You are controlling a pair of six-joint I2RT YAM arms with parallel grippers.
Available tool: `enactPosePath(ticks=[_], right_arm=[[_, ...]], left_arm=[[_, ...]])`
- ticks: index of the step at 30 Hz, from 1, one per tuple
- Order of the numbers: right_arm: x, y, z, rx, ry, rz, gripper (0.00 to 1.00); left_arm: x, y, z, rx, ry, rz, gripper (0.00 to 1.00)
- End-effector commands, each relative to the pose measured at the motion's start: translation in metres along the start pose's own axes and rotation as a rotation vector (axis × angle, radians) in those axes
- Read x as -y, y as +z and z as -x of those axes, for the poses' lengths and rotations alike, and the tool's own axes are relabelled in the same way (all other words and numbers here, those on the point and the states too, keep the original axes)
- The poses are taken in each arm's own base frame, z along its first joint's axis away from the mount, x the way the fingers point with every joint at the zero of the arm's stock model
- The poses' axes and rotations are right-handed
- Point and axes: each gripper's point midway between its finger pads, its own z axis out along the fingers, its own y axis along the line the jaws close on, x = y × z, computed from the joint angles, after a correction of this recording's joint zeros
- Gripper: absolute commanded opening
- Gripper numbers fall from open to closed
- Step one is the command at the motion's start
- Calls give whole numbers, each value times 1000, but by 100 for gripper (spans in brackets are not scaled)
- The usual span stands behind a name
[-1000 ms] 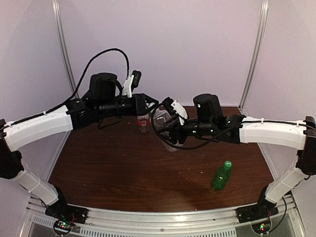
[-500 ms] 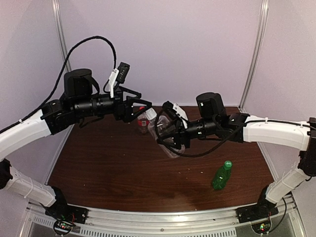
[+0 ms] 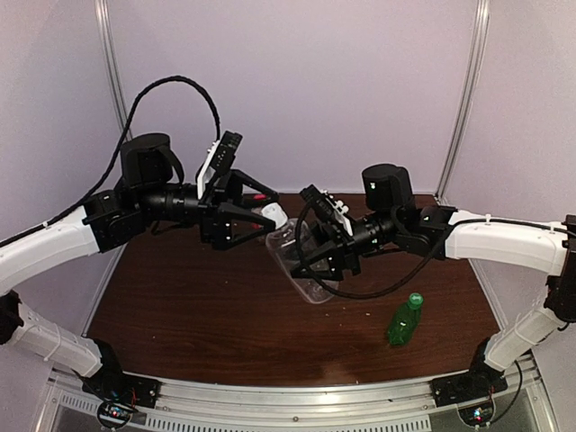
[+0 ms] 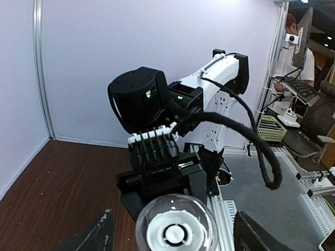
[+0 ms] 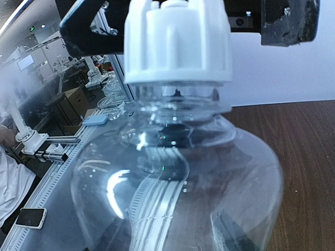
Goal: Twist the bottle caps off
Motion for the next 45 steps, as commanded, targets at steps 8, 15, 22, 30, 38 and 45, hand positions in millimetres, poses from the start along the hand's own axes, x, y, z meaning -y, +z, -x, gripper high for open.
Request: enactPosePath(ticks=[8,15,22,30,38,45], right_arm=[[-9,1,17,50,-22,81,45],[-4,1,13,44,-13,70,44],[25,-3,12,27,12,-113,40],[83,-28,15,22,-12,-508,40],[118,-46,5,5,17,-735,40],[113,-41,0,-16,5,-697,41]], left_arm=[[7,15,8,63,12,-141,53],[8,16,11,73,4,-156,37],[-8,17,11,83,-69,-64,10],[-87,2,4,148,-393,417,0],[-121,5,-12,134,-488,618,9],[-120,5,-9,150,-440,605,31]])
